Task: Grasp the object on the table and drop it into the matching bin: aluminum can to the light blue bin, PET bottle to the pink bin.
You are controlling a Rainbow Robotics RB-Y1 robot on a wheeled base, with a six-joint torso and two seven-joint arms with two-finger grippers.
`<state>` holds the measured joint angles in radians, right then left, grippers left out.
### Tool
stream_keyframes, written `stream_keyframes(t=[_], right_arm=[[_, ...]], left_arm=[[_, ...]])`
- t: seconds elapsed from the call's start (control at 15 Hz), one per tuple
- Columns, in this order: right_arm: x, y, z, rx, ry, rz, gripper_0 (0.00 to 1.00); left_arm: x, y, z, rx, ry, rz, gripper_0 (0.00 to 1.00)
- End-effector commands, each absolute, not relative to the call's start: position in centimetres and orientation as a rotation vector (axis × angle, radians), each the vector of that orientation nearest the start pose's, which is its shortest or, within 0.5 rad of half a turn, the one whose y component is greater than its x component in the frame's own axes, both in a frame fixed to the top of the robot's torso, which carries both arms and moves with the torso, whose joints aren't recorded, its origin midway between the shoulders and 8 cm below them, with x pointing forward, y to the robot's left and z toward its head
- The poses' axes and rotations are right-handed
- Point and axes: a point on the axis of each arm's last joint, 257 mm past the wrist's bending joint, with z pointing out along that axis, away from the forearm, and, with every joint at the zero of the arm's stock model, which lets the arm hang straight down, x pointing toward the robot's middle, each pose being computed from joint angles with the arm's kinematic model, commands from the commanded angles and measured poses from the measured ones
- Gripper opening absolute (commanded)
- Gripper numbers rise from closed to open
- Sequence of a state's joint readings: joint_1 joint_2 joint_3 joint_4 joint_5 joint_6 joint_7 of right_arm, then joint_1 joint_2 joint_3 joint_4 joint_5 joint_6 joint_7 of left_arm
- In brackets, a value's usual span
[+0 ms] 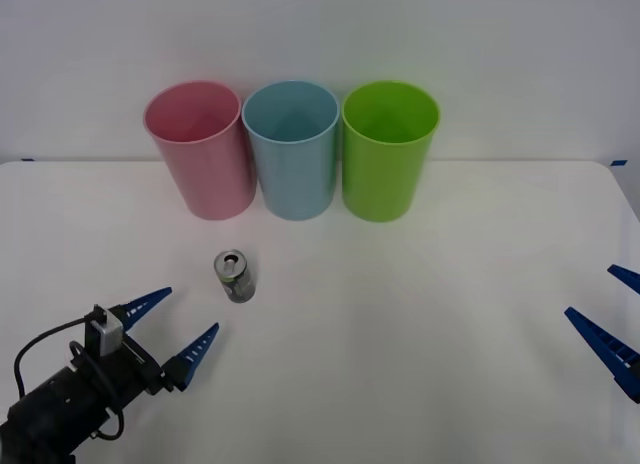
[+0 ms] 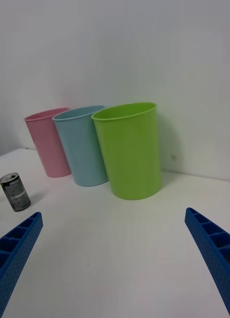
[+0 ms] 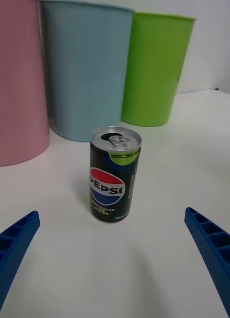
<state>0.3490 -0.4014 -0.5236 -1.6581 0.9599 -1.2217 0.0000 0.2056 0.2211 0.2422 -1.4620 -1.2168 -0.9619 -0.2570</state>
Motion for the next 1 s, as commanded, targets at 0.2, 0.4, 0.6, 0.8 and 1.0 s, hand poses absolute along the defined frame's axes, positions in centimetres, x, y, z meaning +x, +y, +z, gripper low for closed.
stream_keyframes(t=[0.2,0.4,0.6,0.8,1.0], right_arm=[[34.2,-33.0,-16.9,-0.465,1.441,0.567,1.0],[34.2,-33.0,-16.9,-0.465,1.441,0.567,1.0],[34.2,-33.0,-16.9,-0.465,1.441,0.567,1.0],[34.2,-33.0,-16.9,-0.465,1.441,0.567,1.0],[34.2,-33.0,-16.9,-0.465,1.441,0.567,1.0]], left_arm=[[43.0,21.9,-30.6,0.518,1.583,-0.481,1.0],[44.1,20.8,-30.7,0.529,1.581,-0.502,1.0],[45.6,19.8,-31.2,0.541,1.583,-0.517,1.0],[46.8,18.7,-31.4,0.551,1.584,-0.515,1.0],[47.8,17.5,-31.4,0.568,1.583,-0.487,1.0]])
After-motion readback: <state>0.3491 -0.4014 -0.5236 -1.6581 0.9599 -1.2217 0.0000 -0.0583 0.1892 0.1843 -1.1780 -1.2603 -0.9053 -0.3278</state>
